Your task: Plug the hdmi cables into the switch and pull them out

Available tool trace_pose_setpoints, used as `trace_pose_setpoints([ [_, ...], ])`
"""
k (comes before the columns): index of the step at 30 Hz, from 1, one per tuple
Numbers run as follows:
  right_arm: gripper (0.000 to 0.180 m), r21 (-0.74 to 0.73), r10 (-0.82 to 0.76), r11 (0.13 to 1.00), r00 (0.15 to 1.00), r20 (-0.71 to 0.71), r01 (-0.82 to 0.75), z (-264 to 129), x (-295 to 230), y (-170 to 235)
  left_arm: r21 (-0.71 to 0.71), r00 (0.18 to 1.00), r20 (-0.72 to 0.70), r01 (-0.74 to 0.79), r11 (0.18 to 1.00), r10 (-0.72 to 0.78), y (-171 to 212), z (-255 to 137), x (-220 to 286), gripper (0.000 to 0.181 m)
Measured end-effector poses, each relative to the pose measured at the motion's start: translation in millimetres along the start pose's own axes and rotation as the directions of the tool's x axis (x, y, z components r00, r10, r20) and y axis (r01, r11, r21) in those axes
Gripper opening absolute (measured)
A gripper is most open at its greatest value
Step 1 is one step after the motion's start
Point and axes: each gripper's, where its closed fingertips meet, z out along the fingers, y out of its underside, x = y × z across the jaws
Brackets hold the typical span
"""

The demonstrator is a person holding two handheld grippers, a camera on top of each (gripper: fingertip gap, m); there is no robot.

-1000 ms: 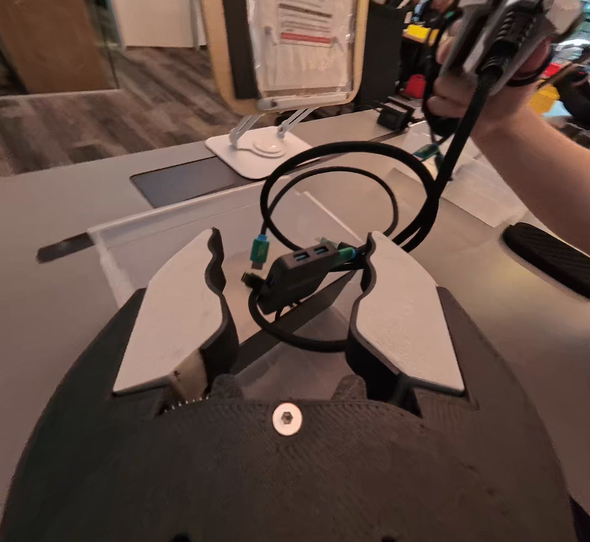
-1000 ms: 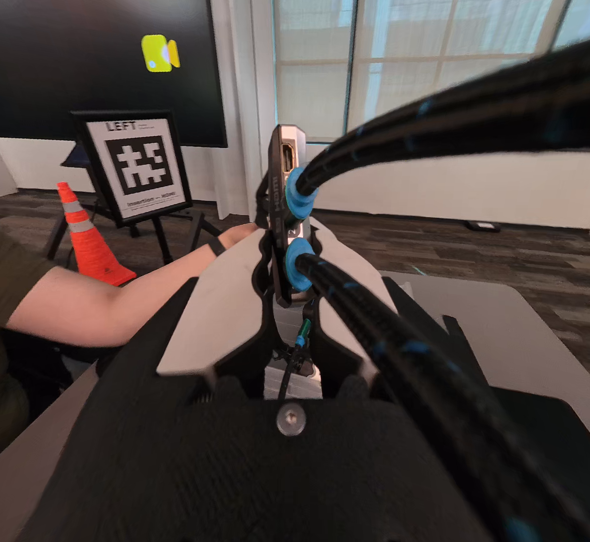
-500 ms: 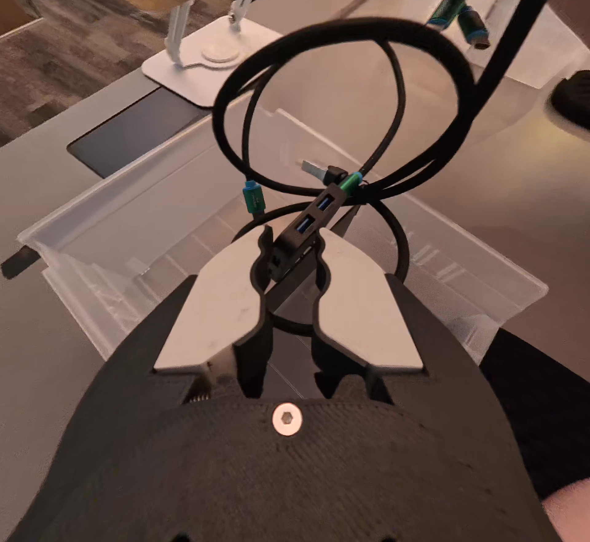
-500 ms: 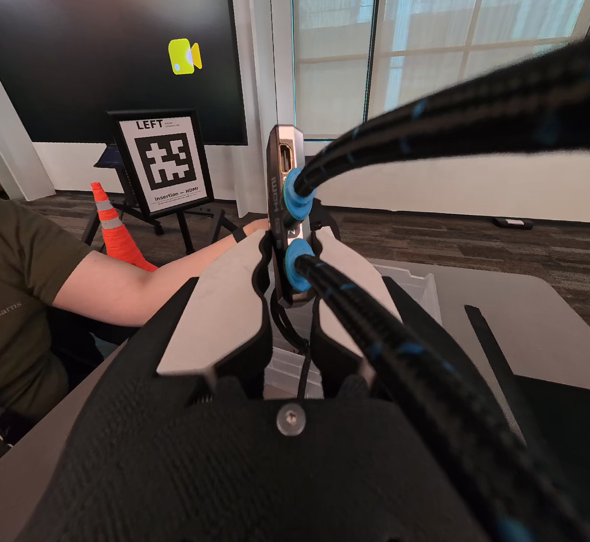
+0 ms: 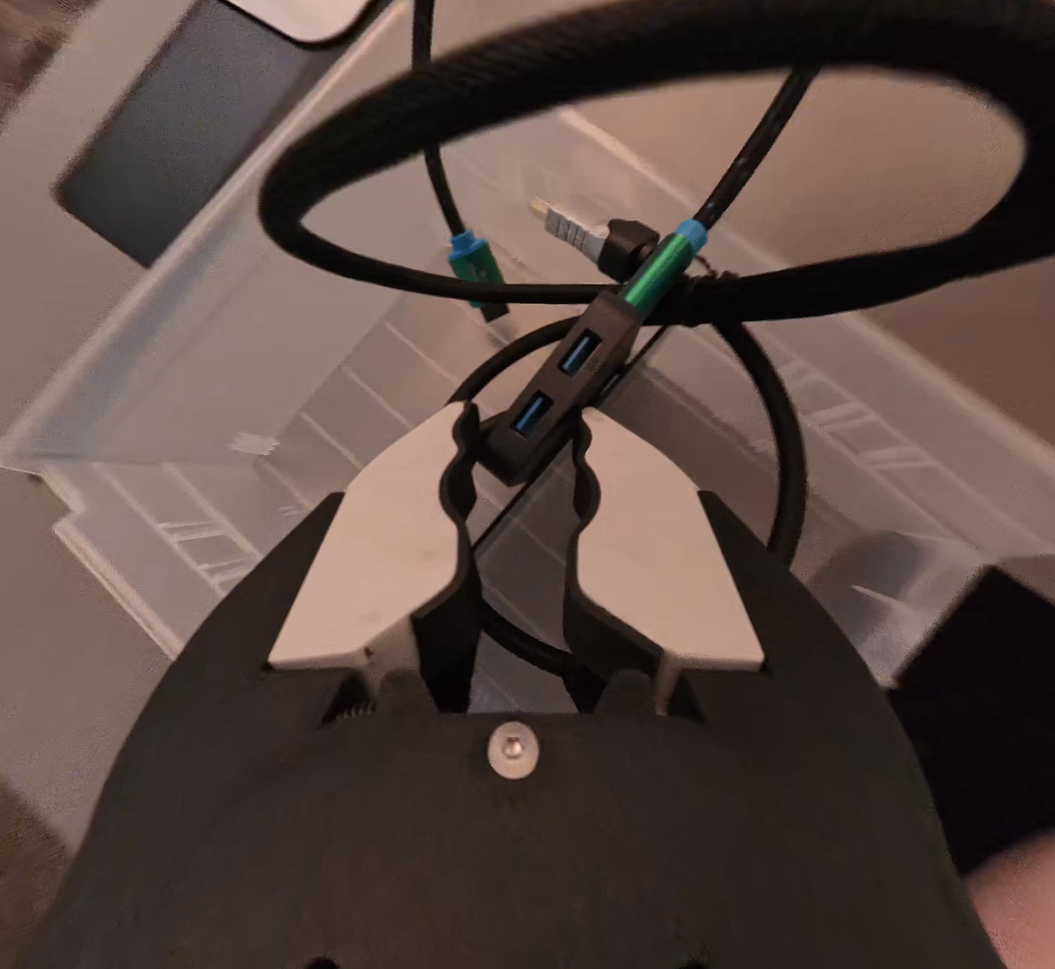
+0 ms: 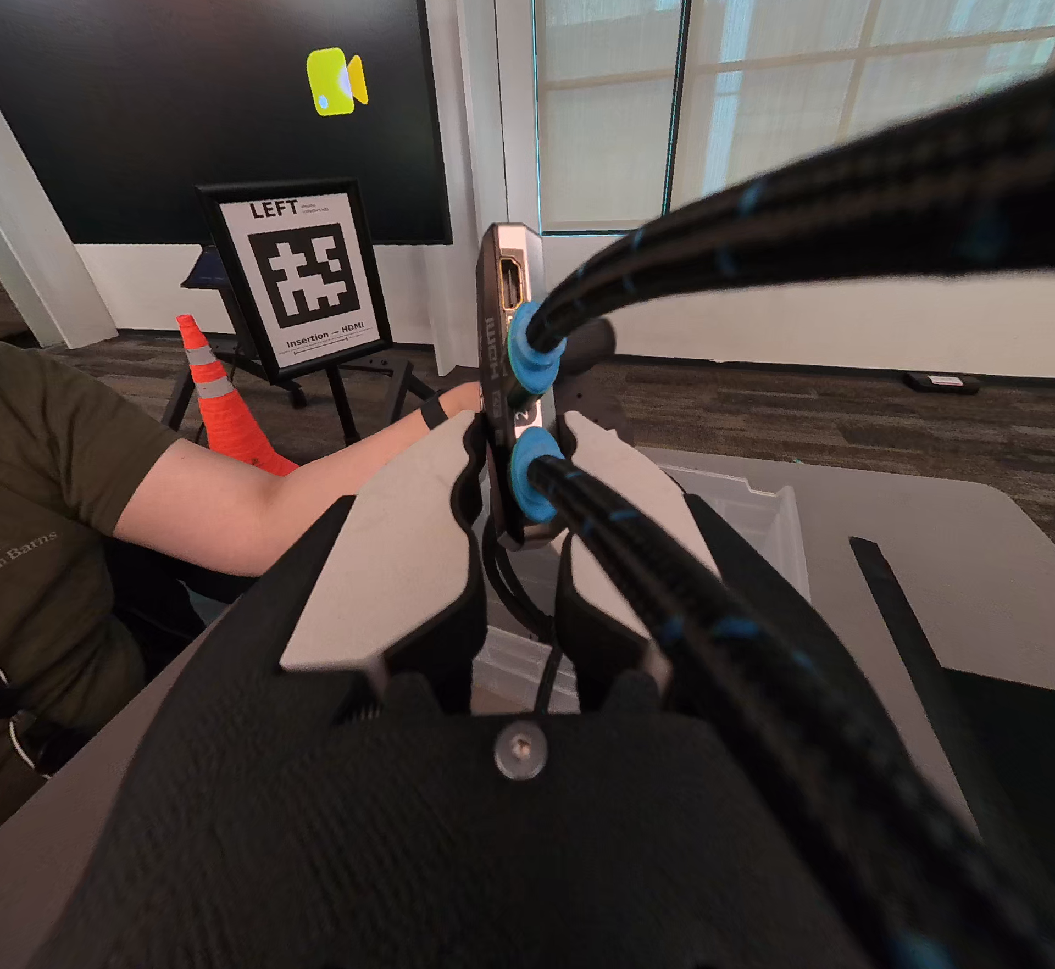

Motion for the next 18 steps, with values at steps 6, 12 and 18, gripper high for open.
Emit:
trace_pose_setpoints([
  [6,0.025,0.026,0.01,1.0,0.999,-0.032,-0.009,0,7,-1,0.252,1.0,0.023,0.01,0.968,-0.016,-44,-50,3,0.014],
  [12,0.022,0.031,-0.017,0.999,0.997,-0.073,0.019,15,13,-6,0.376,0.994,-0.058,0.104,0.921,-0.089,-57,-74,6,0.013],
  [18,0.023,0.081,-0.078,0.993,0.99,-0.118,0.088,35,15,-31,0.51,0.95,-0.249,0.293,0.809,-0.188,-72,-90,-2,0.013],
])
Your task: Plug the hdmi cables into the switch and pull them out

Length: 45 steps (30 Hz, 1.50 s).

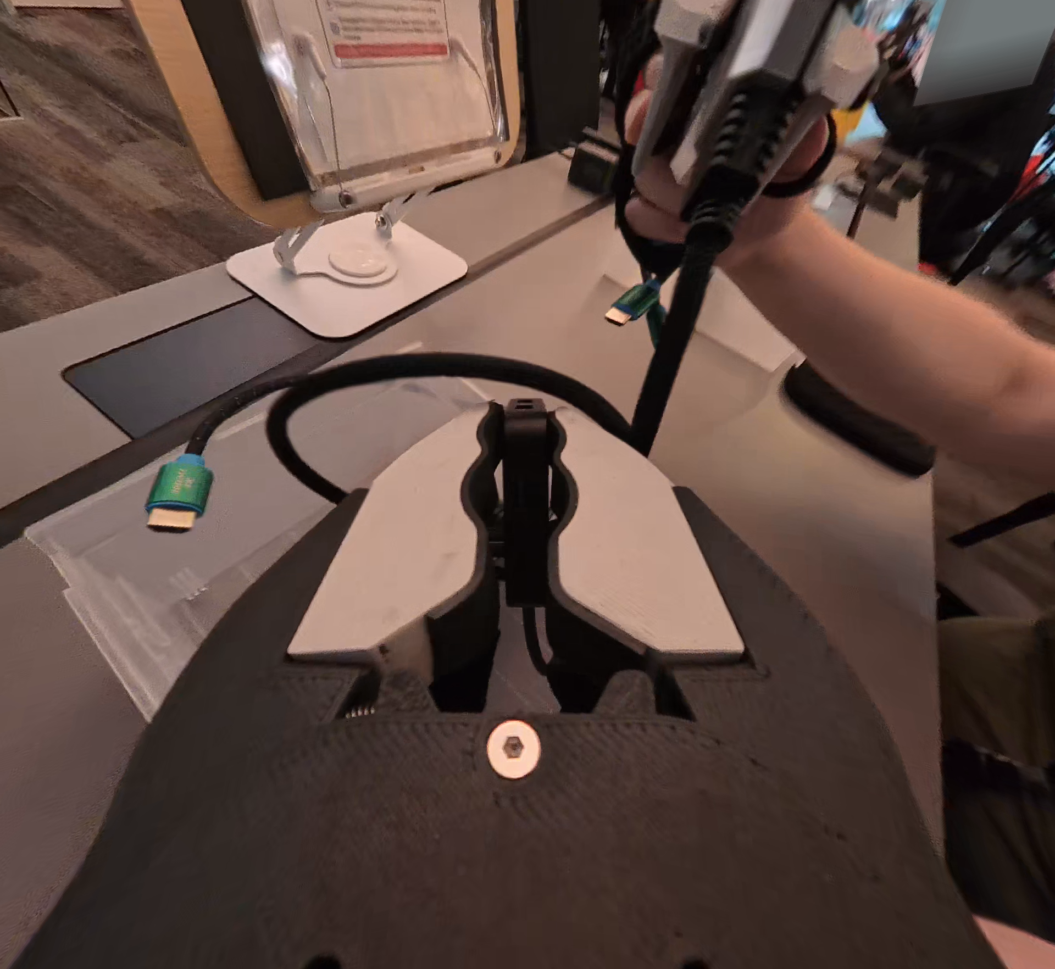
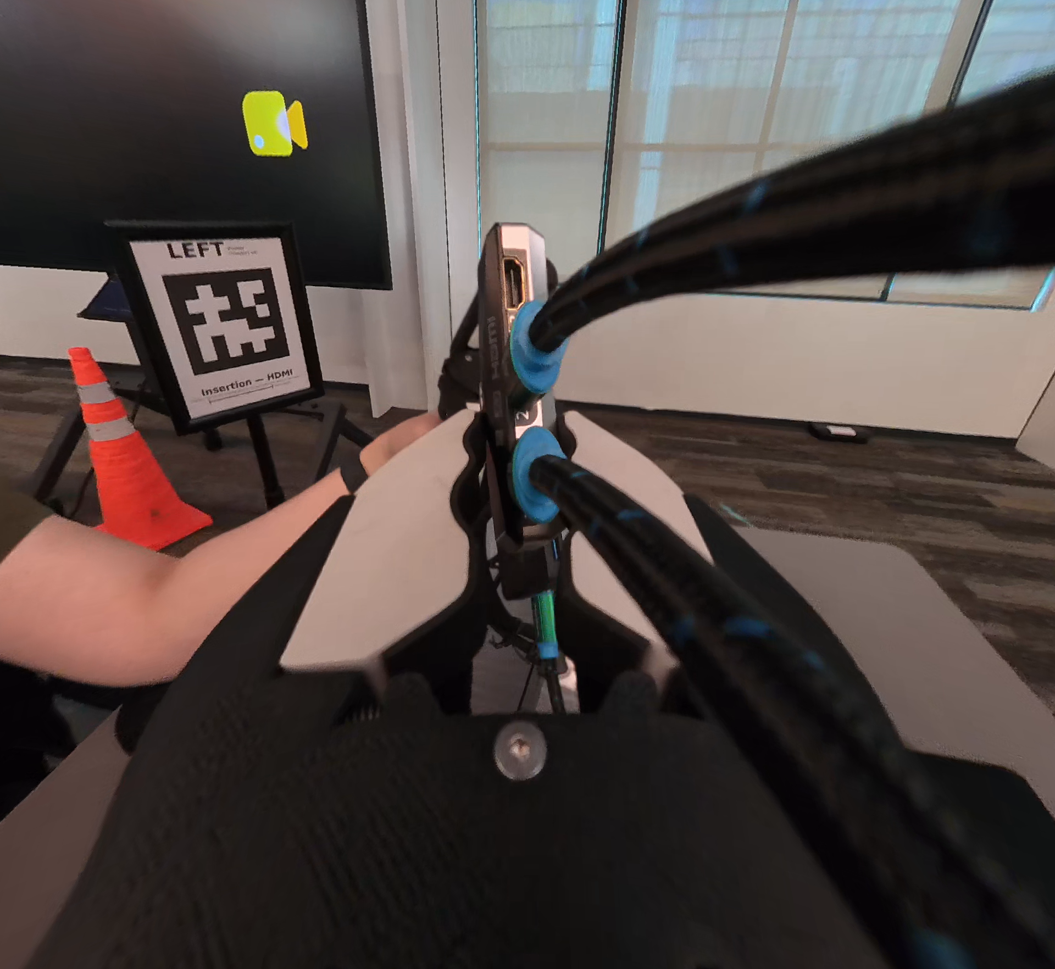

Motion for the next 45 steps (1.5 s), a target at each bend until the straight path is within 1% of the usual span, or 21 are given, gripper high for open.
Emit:
trace_pose_setpoints([
  [4,0.023,0.032,0.014,0.999,1.0,0.022,-0.014,10,-5,-10,0.063,0.997,0.036,0.069,0.996,-0.072,-7,-3,-13,0.013],
  [6,0.023,0.011,0.027,1.0,0.999,0.025,-0.027,16,-6,-5,0.079,0.993,0.056,0.102,0.992,-0.107,-9,0,-19,0.013],
  [9,0.023,-0.019,0.025,1.0,0.999,0.026,-0.024,20,-8,4,0.049,0.993,0.044,0.107,0.993,-0.109,-3,9,-20,0.014],
  [11,0.022,-0.008,0.036,0.999,0.999,0.023,-0.036,19,-7,5,0.084,0.99,0.028,0.134,0.987,-0.137,-7,8,-21,0.016],
  [14,0.025,-0.007,0.047,0.999,0.999,-0.004,-0.047,14,-1,7,0.173,0.979,-0.033,0.203,0.964,-0.201,-17,-11,-22,0.023],
  [15,0.025,-0.017,0.046,0.999,0.999,-0.019,-0.046,12,2,9,0.201,0.972,-0.054,0.234,0.951,-0.228,-20,-20,-22,0.034],
  [16,0.025,-0.033,0.046,0.998,0.998,-0.033,-0.047,11,4,12,0.22,0.963,-0.071,0.268,0.938,-0.259,-21,-29,-23,0.038],
  [17,0.022,-0.049,0.045,0.998,0.998,-0.046,-0.047,10,6,16,0.227,0.953,-0.073,0.303,0.925,-0.294,-19,-38,-26,0.039],
  [18,0.025,-0.056,0.042,0.997,0.998,-0.05,-0.045,11,7,18,0.22,0.943,-0.061,0.333,0.917,-0.328,-15,-45,-29,0.039],
  [20,0.025,-0.053,0.03,0.998,0.998,-0.052,-0.032,13,5,19,0.183,0.932,-0.037,0.361,0.914,-0.36,-3,-56,-30,0.039],
  [21,0.022,-0.05,0.021,0.998,0.998,-0.055,-0.023,14,5,18,0.169,0.929,-0.017,0.368,0.914,-0.371,2,-60,-31,0.039],
  [25,0.022,0.004,0.017,1.0,0.998,-0.057,-0.017,12,5,8,0.082,0.858,0.184,0.473,0.877,-0.48,36,-77,-51,0.04],
  [27,0.022,0.034,0.026,0.999,0.997,-0.077,-0.023,5,11,0,0.049,0.852,0.218,0.478,0.877,-0.477,45,-81,-50,0.043],
  [29,0.022,0.04,0.03,0.999,0.995,-0.099,-0.026,-2,18,-4,0.027,0.861,0.206,0.47,0.882,-0.465,48,-82,-44,0.043],
  [30,0.025,0.042,0.035,0.999,0.993,-0.111,-0.03,-6,21,-6,0.001,0.861,0.204,0.476,0.88,-0.466,53,-81,-42,0.044],
  [33,0.023,0.067,0.049,0.997,0.989,-0.139,-0.04,-15,30,-13,-0.099,0.873,0.213,0.466,0.879,-0.439,69,-76,-37,0.046],
  [37,0.022,0.114,0.049,0.993,0.987,-0.15,-0.032,-22,32,-29,-0.21,0.89,0.262,0.43,0.878,-0.373,86,-64,-41,0.056],
  [39,0.022,0.121,0.044,0.992,0.987,-0.151,-0.026,-24,32,-36,-0.243,0.909,0.272,0.383,0.891,-0.316,86,-56,-42,0.063],
  [42,0.022,0.098,0.028,0.995,0.987,-0.155,-0.013,-24,31,-39,-0.268,0.948,0.227,0.279,0.922,-0.221,79,-34,-40,0.07],
  [43,0.022,0.089,0.024,0.996,0.987,-0.158,-0.01,-24,31,-38,-0.286,0.957,0.208,0.259,0.923,-0.204,80,-26,-39,0.072],
  [45,0.022,0.08,0.02,0.997,0.987,-0.16,-0.007,-25,30,-38,-0.328,0.965,0.177,0.244,0.913,-0.194,86,-11,-38,0.082],
])
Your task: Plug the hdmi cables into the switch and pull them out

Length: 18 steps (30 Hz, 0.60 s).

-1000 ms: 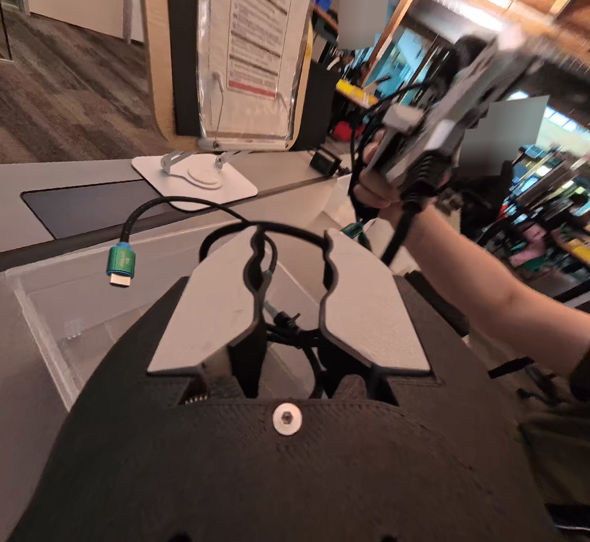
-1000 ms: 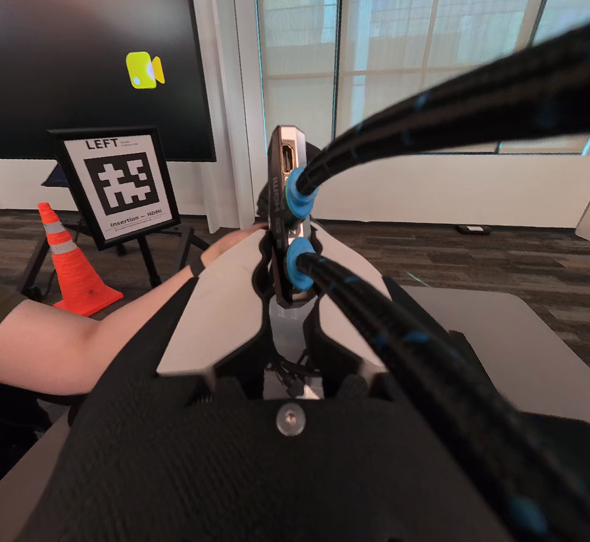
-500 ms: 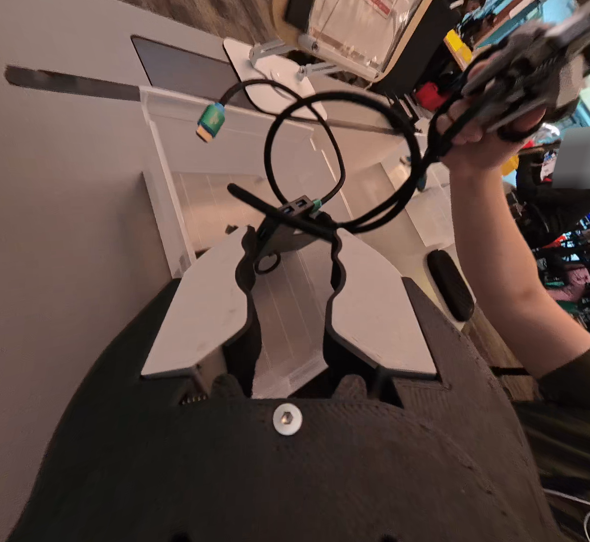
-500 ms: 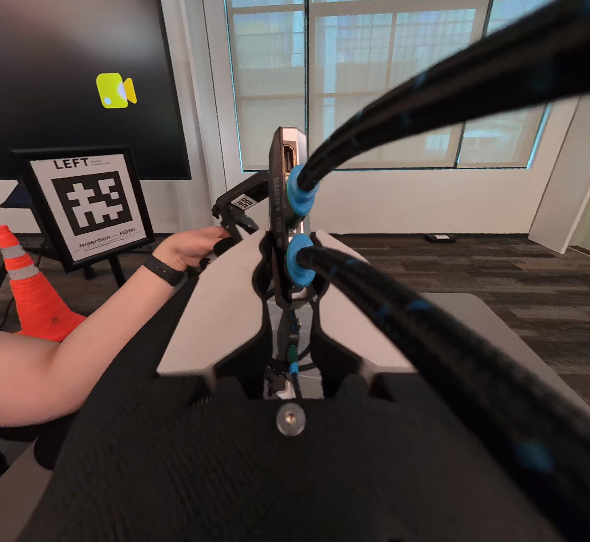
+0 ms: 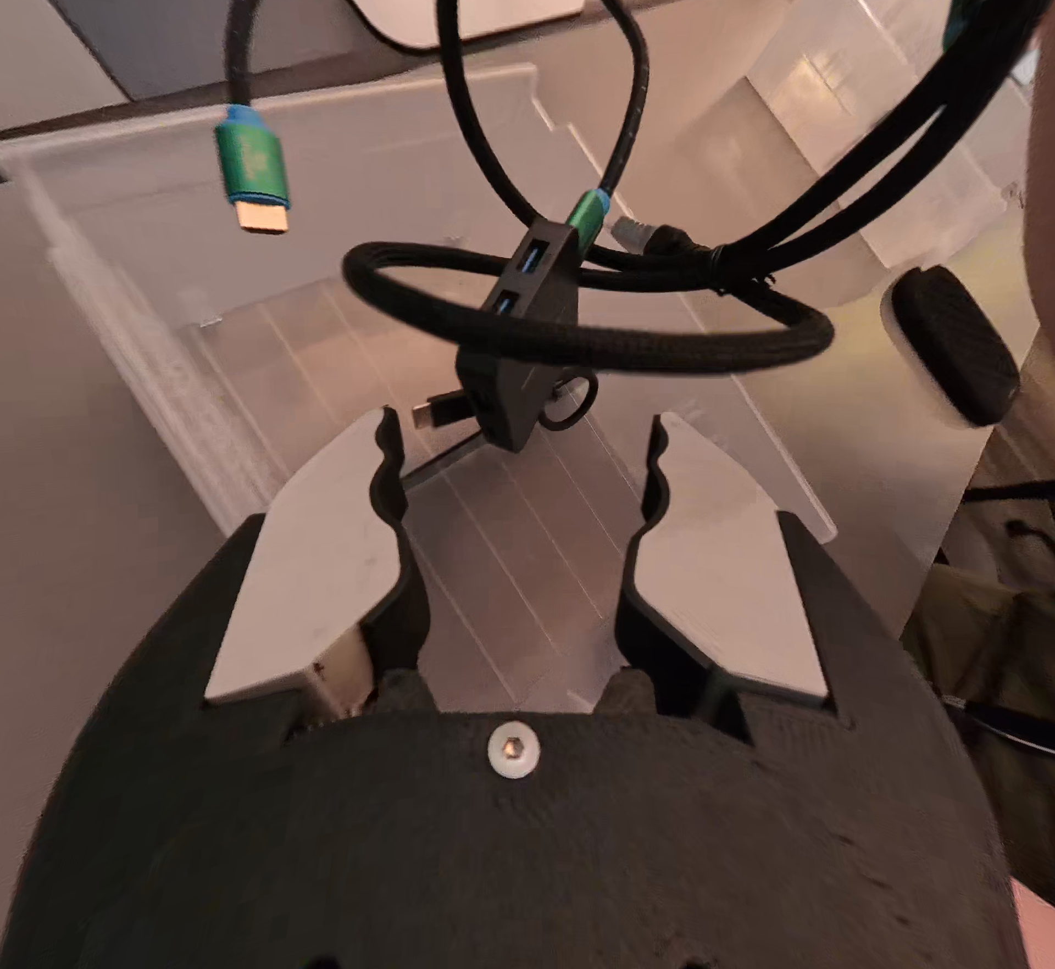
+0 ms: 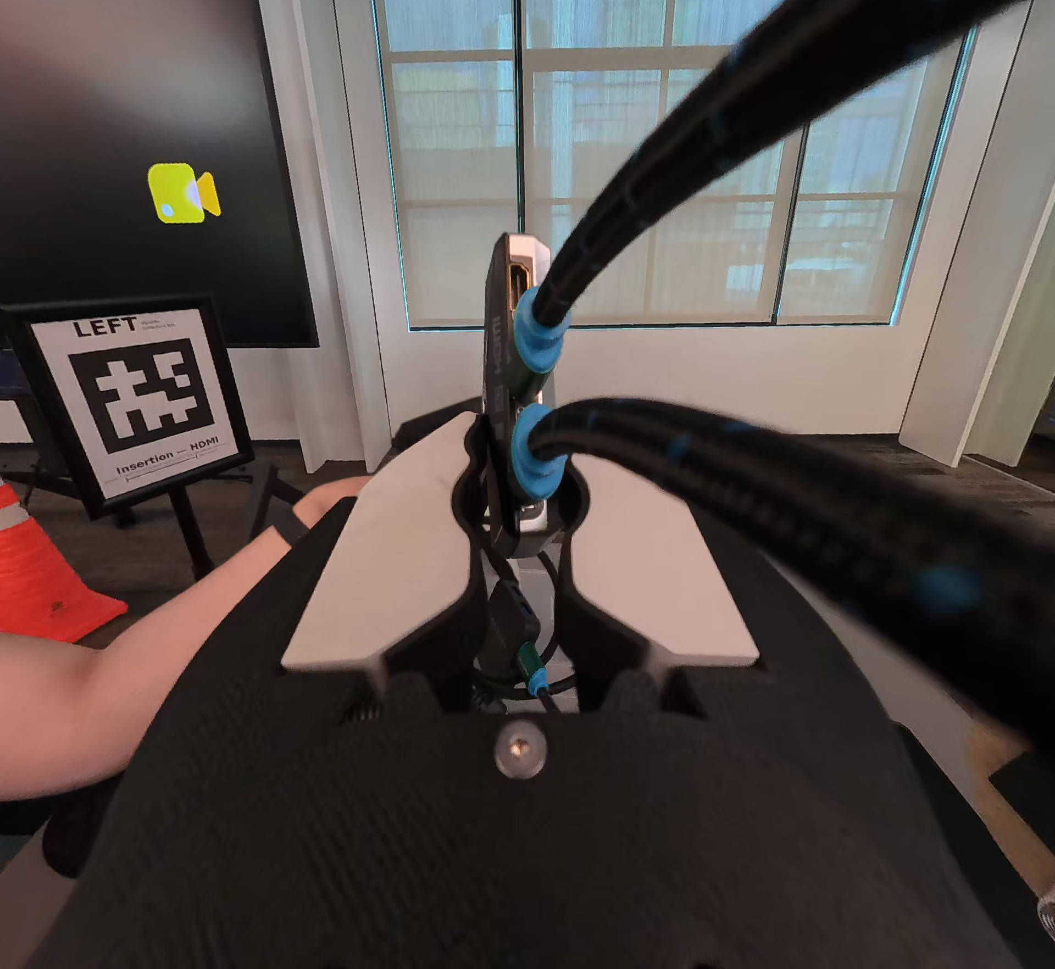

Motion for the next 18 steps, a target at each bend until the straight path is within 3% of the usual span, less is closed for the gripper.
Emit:
trace_pose_setpoints([
  [3,0.022,0.006,-0.004,1.0,1.0,-0.003,0.004,-3,0,-1,-0.055,0.999,-0.017,0.038,0.998,-0.039,2,21,-3,0.088],
  [6,0.022,0.021,0.002,1.0,1.0,-0.005,-0.002,-7,1,-4,-0.078,0.992,-0.092,0.084,0.993,-0.091,1,38,2,0.082],
  [7,0.022,0.026,0.004,1.0,1.0,-0.007,-0.004,-8,2,-5,-0.072,0.988,-0.122,0.089,0.993,-0.098,-2,43,3,0.07],
  [8,0.022,0.031,0.006,0.999,1.0,-0.008,-0.006,-9,2,-6,-0.066,0.979,-0.173,0.097,0.993,-0.107,-5,46,8,0.042],
  [10,0.022,0.037,0.012,0.999,1.0,-0.013,-0.012,-12,5,-6,-0.045,0.947,-0.294,0.123,0.991,-0.131,-14,42,20,0.015],
  [18,0.023,0.015,0.011,1.0,0.994,-0.107,-0.009,-26,27,2,0.133,0.933,-0.354,0.121,0.984,-0.066,-29,-15,35,0.013],
])
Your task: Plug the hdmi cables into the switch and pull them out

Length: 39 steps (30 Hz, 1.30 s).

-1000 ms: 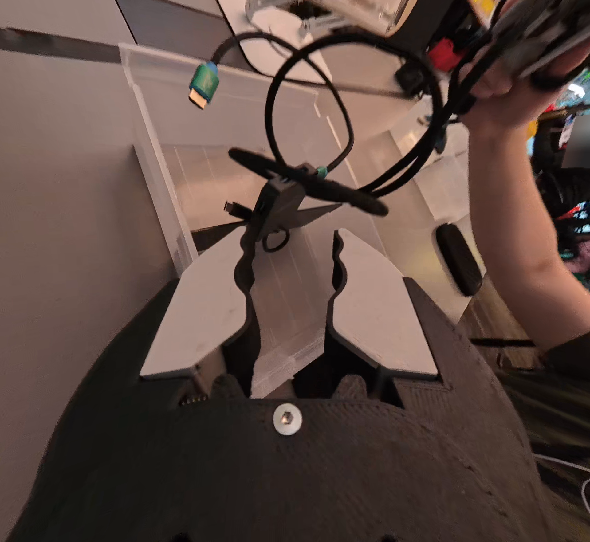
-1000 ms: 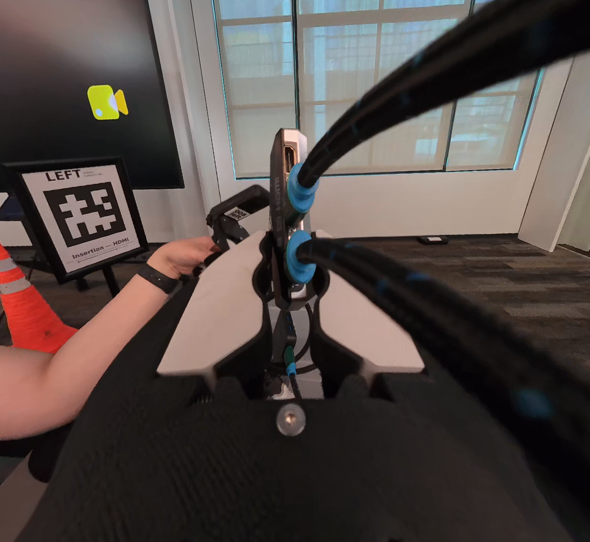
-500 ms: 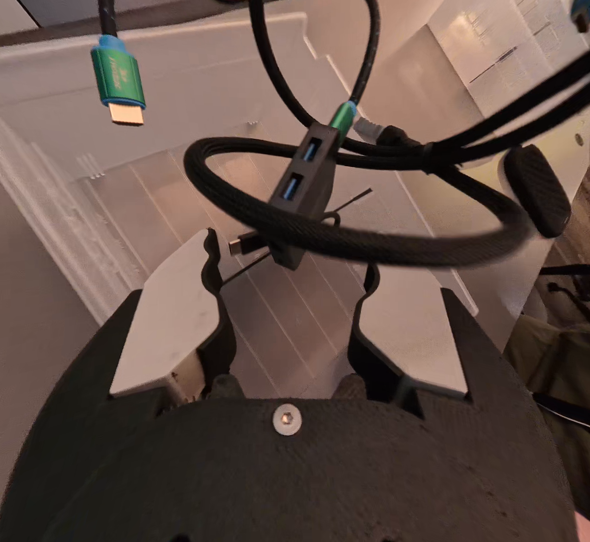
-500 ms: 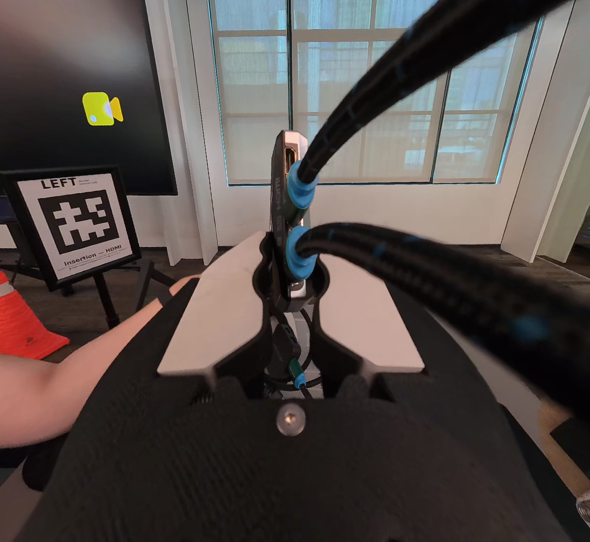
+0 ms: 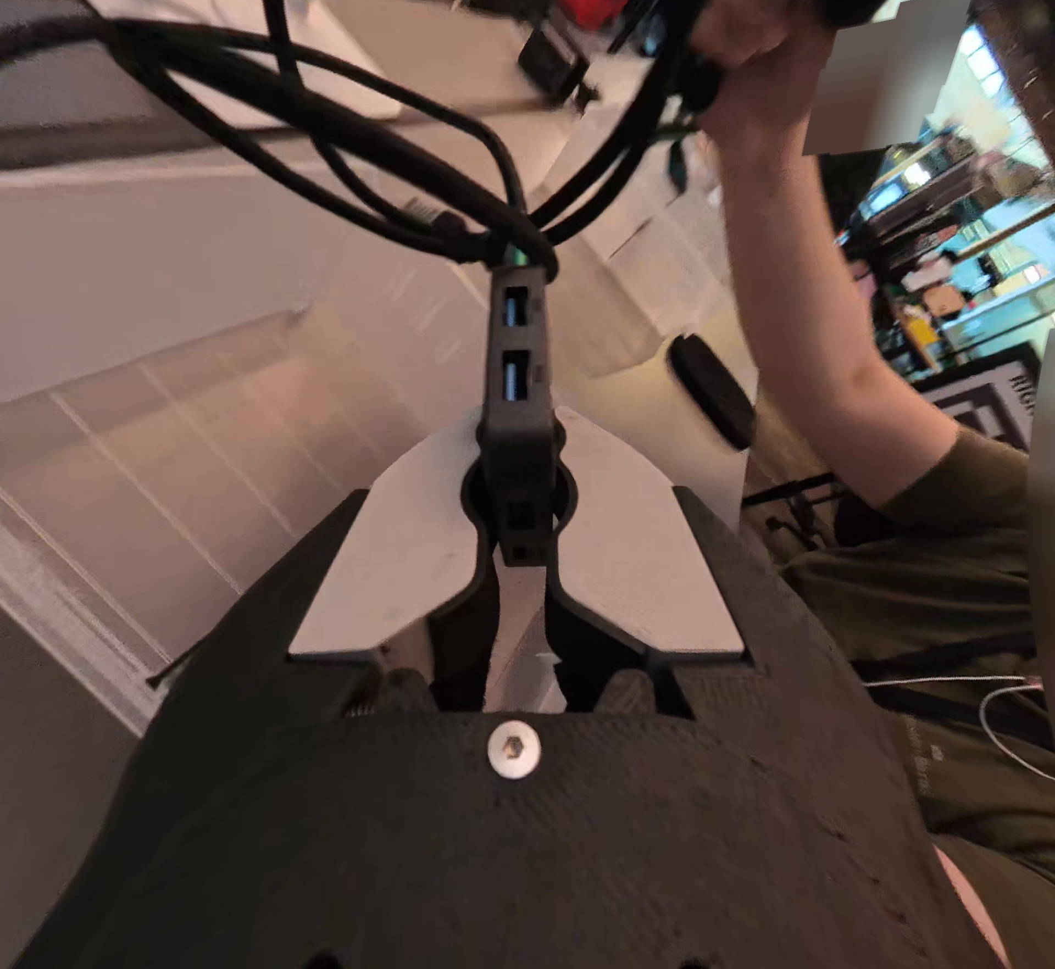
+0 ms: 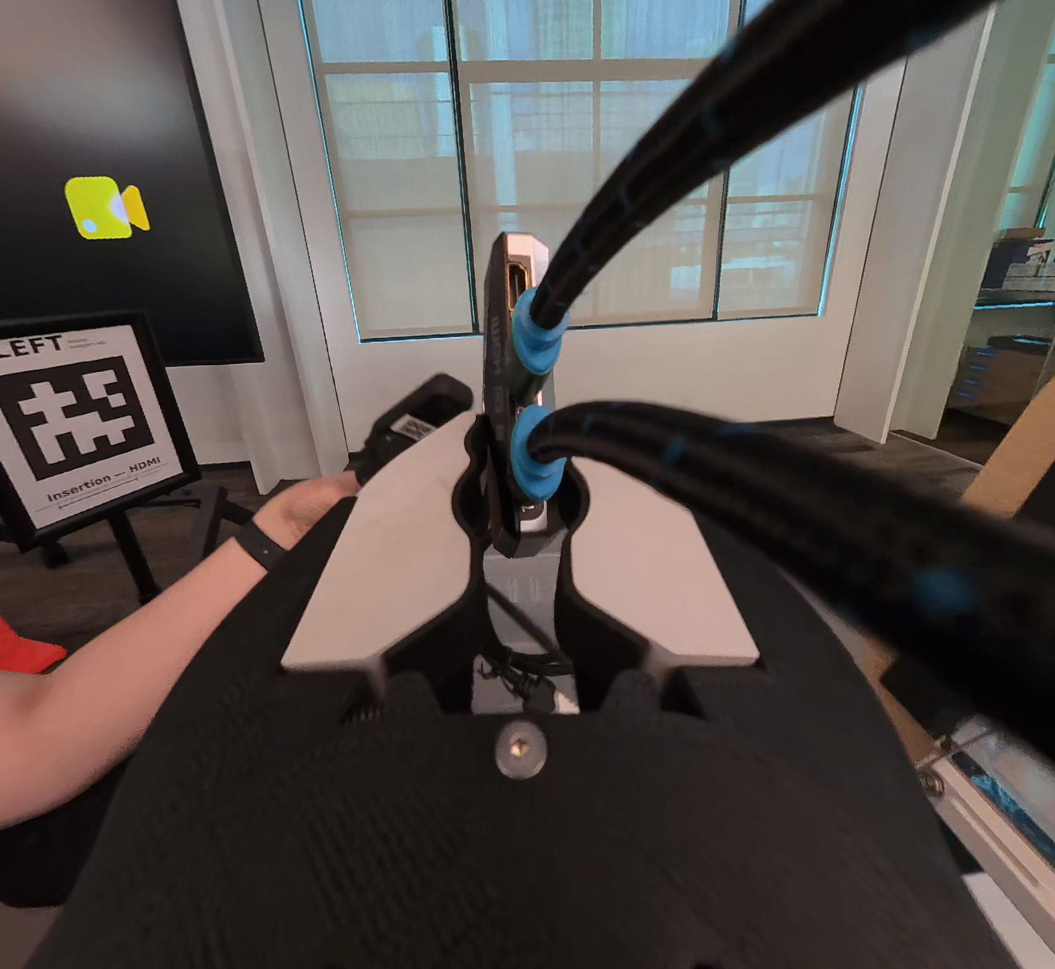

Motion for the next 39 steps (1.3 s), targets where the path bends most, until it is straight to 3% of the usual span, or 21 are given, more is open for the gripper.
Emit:
trace_pose_setpoints([
  [6,0.022,0.03,0.064,0.997,0.998,0.022,-0.065,-2,3,6,-0.016,0.999,0.039,-0.02,1.0,0.02,17,-31,12,0.013],
  [12,0.023,0.055,0.065,0.996,0.996,0.063,-0.069,-18,4,4,0.007,0.991,-0.08,-0.111,0.994,0.111,37,-57,40,0.014],
  [22,0.022,0.248,0.204,0.928,0.935,0.29,-0.279,-72,-3,-27,0.214,0.904,-0.249,-0.299,0.93,0.348,26,-89,97,0.014],
  [28,0.022,0.371,0.247,0.82,0.854,0.458,-0.437,-99,-7,-37,0.343,0.79,-0.364,-0.379,0.86,0.493,27,-111,136,0.014],
  [34,0.021,0.5,0.135,0.651,0.736,0.663,-0.571,-115,-27,-49,0.327,0.659,-0.501,-0.455,0.828,0.56,39,-99,158,0.014],
  [39,0.021,0.512,0.18,0.56,0.698,0.693,-0.652,-121,-10,-40,0.316,0.602,-0.538,-0.504,0.804,0.59,48,-92,159,0.014],
])
